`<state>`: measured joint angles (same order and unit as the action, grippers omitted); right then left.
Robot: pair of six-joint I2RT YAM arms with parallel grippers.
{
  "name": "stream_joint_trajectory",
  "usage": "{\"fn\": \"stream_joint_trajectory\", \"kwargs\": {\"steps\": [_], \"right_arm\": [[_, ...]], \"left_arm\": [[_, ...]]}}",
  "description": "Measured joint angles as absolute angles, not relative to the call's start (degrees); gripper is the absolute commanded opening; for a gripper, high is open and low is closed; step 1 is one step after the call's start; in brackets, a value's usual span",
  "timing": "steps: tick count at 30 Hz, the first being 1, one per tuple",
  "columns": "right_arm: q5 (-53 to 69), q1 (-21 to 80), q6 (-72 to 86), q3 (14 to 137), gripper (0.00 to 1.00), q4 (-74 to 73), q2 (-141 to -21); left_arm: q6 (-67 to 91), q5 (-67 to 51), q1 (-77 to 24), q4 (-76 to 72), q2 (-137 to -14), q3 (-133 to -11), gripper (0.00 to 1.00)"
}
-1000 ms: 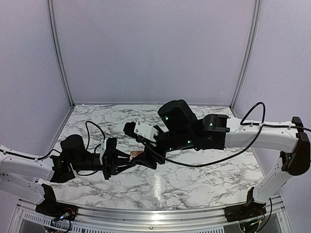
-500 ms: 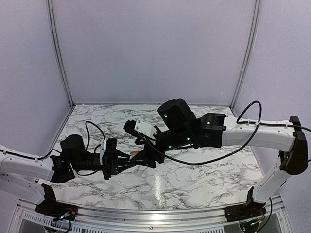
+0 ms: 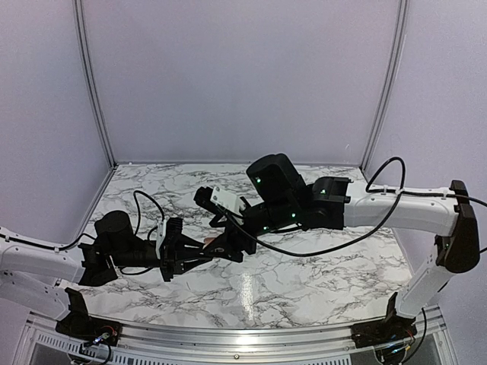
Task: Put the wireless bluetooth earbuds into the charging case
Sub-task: Adjust the left earbud in the left side groove of the charging case, then close the charging case.
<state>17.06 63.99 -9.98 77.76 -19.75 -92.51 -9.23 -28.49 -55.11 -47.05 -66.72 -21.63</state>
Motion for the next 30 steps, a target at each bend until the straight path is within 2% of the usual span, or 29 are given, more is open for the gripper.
{"fn": "stream_joint_trajectory", "kwargs": {"steps": [9, 20, 26, 30], "right_arm": [[19.49, 63.40, -10.35, 77.17, 0.81, -18.79, -91.98], [25.45, 60.84, -10.55, 71.29, 0.80, -13.02, -82.17], [28.64, 60.84, -10.83, 69.36, 0.80, -12.71, -82.74], [30.37, 60.84, -11.38, 69.36, 0.76, -12.69, -84.58]], "left_arm": [[-8.73, -28.51, -55.11, -47.33, -66.72, -21.63, 0.00], [-7.51, -29.54, -55.11, -47.33, -66.72, -21.63, 0.00], [-6.42, -29.58, -55.11, -47.33, -66.72, -21.63, 0.00], [-6.28, -29.58, -55.11, -47.35, -66.72, -21.63, 0.00]]}}
